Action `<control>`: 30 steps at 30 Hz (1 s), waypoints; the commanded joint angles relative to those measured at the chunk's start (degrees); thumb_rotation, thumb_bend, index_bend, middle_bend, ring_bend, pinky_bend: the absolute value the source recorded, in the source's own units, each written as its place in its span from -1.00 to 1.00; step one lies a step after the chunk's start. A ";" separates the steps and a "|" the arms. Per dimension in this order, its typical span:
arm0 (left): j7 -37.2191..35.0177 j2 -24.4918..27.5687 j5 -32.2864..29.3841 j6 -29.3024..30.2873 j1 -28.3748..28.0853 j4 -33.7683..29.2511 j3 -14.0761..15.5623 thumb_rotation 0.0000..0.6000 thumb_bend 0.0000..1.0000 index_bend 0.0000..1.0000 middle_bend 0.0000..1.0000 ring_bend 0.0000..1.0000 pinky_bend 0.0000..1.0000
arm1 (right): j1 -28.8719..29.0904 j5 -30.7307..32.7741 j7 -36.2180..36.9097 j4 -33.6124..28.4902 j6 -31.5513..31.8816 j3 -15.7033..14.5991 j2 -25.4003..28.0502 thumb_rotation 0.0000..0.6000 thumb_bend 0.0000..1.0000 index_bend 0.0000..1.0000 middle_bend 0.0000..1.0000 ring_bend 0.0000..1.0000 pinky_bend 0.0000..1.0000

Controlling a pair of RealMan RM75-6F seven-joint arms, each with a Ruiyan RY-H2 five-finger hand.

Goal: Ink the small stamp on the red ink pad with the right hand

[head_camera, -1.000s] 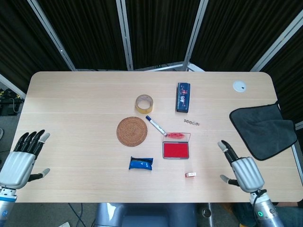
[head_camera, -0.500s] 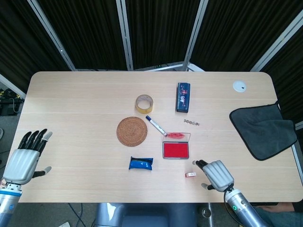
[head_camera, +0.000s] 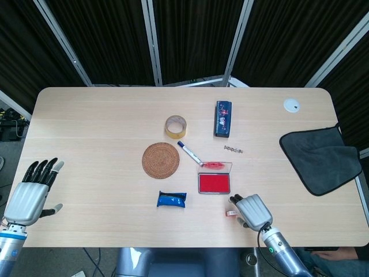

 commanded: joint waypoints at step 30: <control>0.84 -0.34 -0.46 -0.11 -0.22 0.05 0.28 1.00 -1.00 -1.00 -1.00 -1.00 -1.00 | 0.86 1.74 -1.12 2.54 -1.23 -0.32 -3.52 1.00 -0.36 -0.08 0.06 0.87 1.00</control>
